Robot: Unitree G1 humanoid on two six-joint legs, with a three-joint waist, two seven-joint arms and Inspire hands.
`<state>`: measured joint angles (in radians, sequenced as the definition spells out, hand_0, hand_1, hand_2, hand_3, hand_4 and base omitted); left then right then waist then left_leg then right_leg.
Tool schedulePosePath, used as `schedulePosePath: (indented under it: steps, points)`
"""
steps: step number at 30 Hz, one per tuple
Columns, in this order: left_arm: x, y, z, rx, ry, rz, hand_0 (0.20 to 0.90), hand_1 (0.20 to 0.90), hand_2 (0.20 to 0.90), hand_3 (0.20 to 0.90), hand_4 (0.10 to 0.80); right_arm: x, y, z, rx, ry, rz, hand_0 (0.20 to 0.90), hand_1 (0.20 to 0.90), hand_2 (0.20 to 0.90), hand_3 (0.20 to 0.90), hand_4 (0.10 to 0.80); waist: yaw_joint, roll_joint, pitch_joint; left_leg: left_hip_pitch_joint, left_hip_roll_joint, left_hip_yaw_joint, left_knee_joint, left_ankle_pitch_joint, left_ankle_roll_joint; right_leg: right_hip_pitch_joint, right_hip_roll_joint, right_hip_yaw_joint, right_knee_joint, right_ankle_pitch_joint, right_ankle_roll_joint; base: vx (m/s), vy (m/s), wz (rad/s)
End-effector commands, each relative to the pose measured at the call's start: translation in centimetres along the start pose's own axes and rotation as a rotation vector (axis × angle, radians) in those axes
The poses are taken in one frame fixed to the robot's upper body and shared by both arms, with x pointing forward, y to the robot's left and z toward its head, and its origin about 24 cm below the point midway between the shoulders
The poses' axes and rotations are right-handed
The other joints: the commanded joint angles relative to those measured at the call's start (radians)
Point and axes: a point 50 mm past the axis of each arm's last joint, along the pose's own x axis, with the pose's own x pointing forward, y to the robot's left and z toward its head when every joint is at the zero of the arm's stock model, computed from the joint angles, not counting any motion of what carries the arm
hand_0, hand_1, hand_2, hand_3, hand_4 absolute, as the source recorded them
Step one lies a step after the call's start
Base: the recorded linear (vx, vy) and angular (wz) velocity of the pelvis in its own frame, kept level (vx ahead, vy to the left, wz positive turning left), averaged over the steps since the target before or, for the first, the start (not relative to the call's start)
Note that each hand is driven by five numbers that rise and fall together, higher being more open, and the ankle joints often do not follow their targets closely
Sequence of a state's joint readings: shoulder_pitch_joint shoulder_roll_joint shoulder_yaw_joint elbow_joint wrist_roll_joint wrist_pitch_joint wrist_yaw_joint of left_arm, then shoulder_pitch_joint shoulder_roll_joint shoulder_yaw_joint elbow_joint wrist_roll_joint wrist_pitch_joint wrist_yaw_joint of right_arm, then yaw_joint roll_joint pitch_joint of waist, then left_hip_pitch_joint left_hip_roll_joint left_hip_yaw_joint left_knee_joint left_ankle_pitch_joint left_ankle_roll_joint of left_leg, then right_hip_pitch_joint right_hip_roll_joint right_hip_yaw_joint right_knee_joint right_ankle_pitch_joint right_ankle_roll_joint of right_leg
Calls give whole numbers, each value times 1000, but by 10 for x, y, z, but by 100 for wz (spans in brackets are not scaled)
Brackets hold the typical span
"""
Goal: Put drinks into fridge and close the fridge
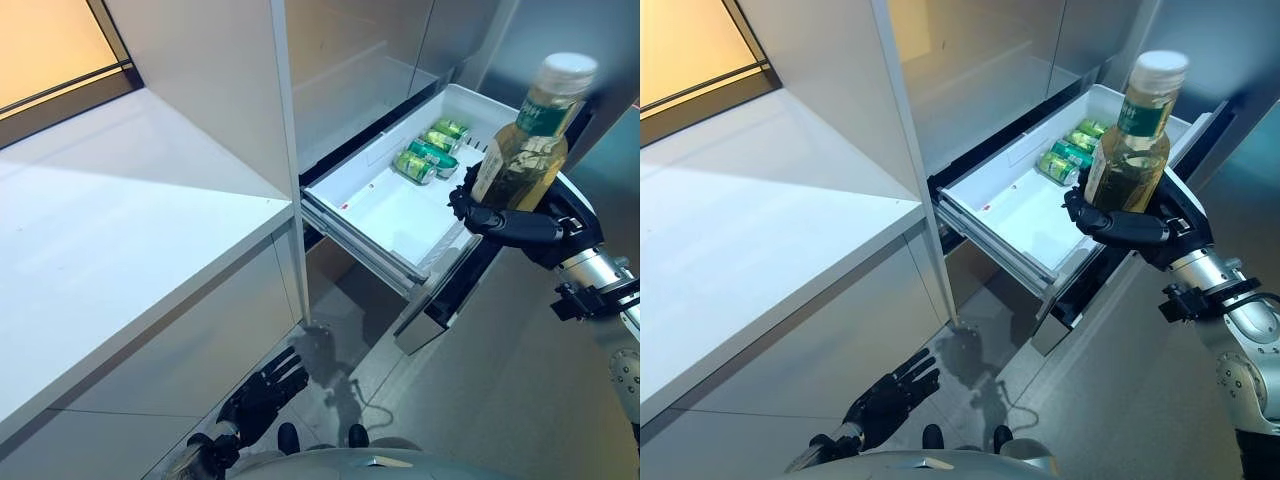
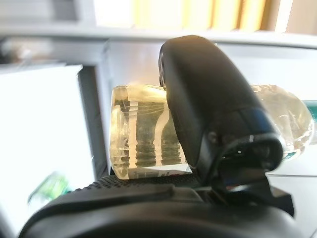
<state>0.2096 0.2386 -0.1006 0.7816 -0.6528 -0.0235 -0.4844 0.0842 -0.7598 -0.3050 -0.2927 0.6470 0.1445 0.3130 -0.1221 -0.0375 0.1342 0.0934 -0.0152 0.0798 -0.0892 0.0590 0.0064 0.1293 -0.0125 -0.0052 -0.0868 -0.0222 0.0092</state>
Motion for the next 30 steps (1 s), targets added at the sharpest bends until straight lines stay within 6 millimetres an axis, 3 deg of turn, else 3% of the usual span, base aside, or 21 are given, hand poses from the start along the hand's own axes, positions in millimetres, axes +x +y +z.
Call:
schedulePosePath:
  steps: [1, 13, 20, 30]
  points:
    - [5, 8, 9, 223, -2, 61, 900, 900, 900, 900, 800, 17, -17, 81, -225, -365, -31, 300, 300, 300, 200, 100, 43, -46, -100, 14, -26, -1, 2, -97, 14, -76, 16, -5, 26, 72, 64, 88, -18, -3]
    - [-20, 48, -15, 322, 167, 322, 900, 900, 900, 900, 800, 72, -34, 75, -352, -131, 57, 300, 300, 300, 200, 100, 106, -123, -81, 8, -20, -18, 4, -99, 14, -73, 31, -3, 8, 86, 67, 100, -46, -5]
    - [-33, 69, -2, 377, 178, 443, 900, 900, 900, 900, 800, 98, -45, 67, -361, -23, 7, 300, 300, 300, 200, 100, 162, -171, -37, -19, -12, -41, 14, -98, 22, -89, 43, -10, 6, 96, 68, 44, -101, -2]
    - [-41, 81, 17, 443, 142, 513, 900, 900, 900, 900, 800, 119, -72, 50, -335, 177, -109, 300, 300, 300, 200, 100, 228, -193, 31, -67, -8, -70, 37, -93, 26, -115, 46, -28, 18, 102, 60, 28, -68, 4]
